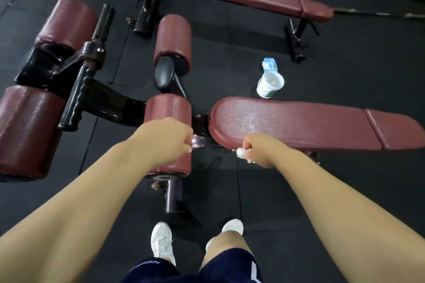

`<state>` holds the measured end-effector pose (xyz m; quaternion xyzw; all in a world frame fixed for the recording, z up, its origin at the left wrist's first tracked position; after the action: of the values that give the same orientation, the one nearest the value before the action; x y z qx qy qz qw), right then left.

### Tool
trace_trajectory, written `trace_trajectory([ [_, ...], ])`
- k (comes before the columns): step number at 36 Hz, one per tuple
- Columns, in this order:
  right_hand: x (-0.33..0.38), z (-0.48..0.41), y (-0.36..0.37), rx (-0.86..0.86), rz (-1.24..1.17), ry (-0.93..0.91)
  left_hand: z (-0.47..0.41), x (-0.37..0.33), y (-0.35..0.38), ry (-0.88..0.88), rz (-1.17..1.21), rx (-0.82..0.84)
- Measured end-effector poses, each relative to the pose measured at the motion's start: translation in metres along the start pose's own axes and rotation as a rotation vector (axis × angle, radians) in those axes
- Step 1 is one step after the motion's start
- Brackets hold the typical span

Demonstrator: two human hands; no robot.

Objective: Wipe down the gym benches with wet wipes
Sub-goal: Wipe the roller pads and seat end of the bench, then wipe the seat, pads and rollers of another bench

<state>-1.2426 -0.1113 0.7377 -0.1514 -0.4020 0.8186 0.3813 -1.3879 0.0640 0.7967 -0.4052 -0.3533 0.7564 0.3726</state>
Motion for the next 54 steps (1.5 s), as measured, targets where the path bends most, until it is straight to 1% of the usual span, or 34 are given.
trace_trajectory([
  [3, -0.022, 0.01, -0.001, 0.014, 0.006, -0.005, -0.008, -0.021, 0.003, 0.038, -0.033, 0.022],
  [6, -0.048, 0.019, 0.0, 0.017, -0.004, -0.01, -0.02, -0.043, 0.01, 0.04, -0.053, 0.023],
  [12, -0.113, 0.04, 0.001, 0.032, -0.014, -0.034, -0.051, -0.095, 0.037, -0.017, -0.127, 0.067],
  [17, -0.183, 0.051, 0.009, 0.029, -0.032, -0.017, -0.077, -0.15, 0.071, -0.06, -0.125, 0.133],
  [23, -0.278, 0.058, 0.022, 0.014, -0.02, 0.1, -0.106, -0.215, 0.102, -0.081, -0.048, 0.151],
  [29, -0.348, 0.064, 0.027, -0.009, -0.057, 0.193, -0.132, -0.265, 0.116, -0.094, 0.123, 0.167],
  [32, -0.373, 0.063, 0.027, -0.032, -0.092, 0.232, -0.152, -0.28, 0.12, -0.08, 0.152, 0.18],
  [39, -0.42, 0.041, 0.027, -0.03, -0.188, 0.299, -0.211, -0.312, 0.127, -0.009, 0.051, 0.208],
  [45, -0.456, 0.011, 0.003, -0.024, -0.162, 0.316, -0.275, -0.332, 0.126, 0.026, 0.025, 0.227],
  [50, -0.49, -0.01, -0.018, -0.061, -0.302, 0.353, -0.322, -0.357, 0.127, 0.063, 0.002, 0.279],
  [54, -0.519, -0.024, -0.028, -0.087, -0.349, 0.371, -0.353, -0.379, 0.124, 0.093, 0.001, 0.301],
])
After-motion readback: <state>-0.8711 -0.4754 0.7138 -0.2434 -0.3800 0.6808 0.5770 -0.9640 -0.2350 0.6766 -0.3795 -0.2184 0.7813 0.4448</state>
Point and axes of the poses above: each hand's wrist, its own z-axis away from the middle knuckle, its own y-axis out of the palm, x = y × z, the point moved 5 cm from there along -z, towards the middle knuckle, and after that the axes turned 8 degrees about z, right-handed, at the moved point
